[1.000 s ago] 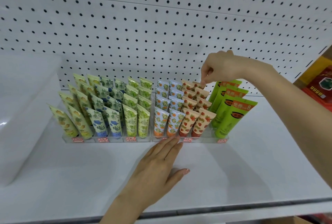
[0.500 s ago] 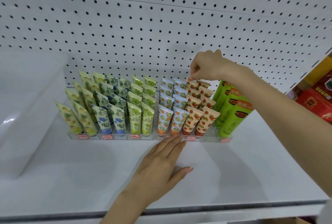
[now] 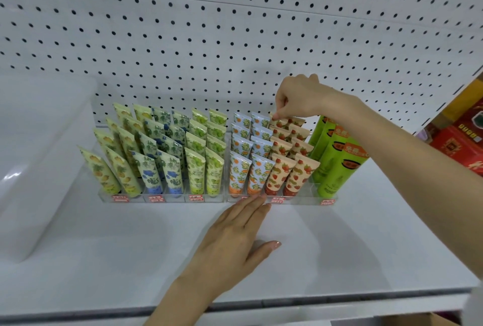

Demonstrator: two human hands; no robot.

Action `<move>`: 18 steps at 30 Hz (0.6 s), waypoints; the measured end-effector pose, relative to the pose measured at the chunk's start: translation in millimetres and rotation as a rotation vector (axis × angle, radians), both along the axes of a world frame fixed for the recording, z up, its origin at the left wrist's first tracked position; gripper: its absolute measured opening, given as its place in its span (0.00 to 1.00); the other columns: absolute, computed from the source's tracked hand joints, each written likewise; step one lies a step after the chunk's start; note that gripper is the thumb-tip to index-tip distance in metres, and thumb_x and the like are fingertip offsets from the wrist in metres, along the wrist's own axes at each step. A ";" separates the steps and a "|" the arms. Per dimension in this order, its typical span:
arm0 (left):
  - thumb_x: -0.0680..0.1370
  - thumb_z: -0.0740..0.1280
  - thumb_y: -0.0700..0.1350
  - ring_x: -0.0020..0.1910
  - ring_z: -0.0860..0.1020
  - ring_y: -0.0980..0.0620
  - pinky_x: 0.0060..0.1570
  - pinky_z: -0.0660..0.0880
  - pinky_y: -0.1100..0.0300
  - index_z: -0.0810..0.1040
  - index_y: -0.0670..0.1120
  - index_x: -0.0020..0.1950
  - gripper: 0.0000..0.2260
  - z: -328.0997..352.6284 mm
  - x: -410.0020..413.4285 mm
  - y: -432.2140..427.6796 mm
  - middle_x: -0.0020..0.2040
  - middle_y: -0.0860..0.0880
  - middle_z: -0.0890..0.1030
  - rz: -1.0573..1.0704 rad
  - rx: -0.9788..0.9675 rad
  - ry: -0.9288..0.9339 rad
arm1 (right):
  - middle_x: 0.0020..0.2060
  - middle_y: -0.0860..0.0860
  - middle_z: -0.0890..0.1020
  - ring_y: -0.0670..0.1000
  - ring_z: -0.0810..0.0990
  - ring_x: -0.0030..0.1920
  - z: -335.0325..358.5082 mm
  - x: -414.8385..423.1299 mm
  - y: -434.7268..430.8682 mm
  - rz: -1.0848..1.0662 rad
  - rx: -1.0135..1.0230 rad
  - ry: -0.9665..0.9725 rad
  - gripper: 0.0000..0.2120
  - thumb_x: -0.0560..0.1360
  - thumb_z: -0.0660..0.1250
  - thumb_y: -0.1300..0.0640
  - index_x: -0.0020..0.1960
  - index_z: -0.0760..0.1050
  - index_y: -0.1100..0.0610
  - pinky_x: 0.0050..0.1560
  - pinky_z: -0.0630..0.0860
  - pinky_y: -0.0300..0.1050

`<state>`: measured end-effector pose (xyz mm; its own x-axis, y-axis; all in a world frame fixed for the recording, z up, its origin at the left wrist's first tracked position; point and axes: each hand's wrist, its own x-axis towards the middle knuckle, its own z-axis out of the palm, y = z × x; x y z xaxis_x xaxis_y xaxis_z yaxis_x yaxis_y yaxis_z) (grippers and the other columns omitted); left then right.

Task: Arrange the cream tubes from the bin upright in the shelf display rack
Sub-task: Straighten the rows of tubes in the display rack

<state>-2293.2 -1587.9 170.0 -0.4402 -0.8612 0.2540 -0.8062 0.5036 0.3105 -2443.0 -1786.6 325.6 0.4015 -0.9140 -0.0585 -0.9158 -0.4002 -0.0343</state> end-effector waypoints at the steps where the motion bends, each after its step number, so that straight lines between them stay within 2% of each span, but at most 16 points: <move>1: 0.79 0.51 0.63 0.70 0.66 0.56 0.70 0.59 0.64 0.71 0.47 0.69 0.28 0.1 0.0 0.0 0.70 0.51 0.72 0.001 -0.002 -0.006 | 0.26 0.45 0.75 0.45 0.71 0.33 0.1 0.5 0.1 -0.001 -0.001 0.004 0.11 0.73 0.71 0.53 0.35 0.77 0.58 0.57 0.60 0.51; 8: 0.79 0.55 0.62 0.70 0.65 0.55 0.70 0.56 0.63 0.71 0.46 0.69 0.26 -1.3 -0.4 -1.0 0.70 0.51 0.72 -0.009 -0.022 0.023 | 0.27 0.45 0.75 0.43 0.70 0.32 -0.1 -0.8 1.2 0.004 -0.005 0.005 0.10 0.73 0.71 0.53 0.36 0.78 0.58 0.55 0.58 0.49; 18: 0.79 0.52 0.62 0.69 0.66 0.56 0.69 0.56 0.64 0.71 0.47 0.70 0.27 -0.3 0.3 -0.9 0.69 0.52 0.73 0.002 -0.005 -0.006 | 0.28 0.45 0.76 0.43 0.70 0.33 -2.4 -3.5 2.2 -0.013 -0.014 -0.010 0.11 0.72 0.72 0.51 0.39 0.81 0.60 0.57 0.59 0.50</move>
<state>-2292.9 -1588.8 169.7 -0.4399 -0.8608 0.2560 -0.8090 0.5035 0.3031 -2446.5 -1784.4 323.3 0.3897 -0.9200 -0.0422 -0.9208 -0.3883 -0.0379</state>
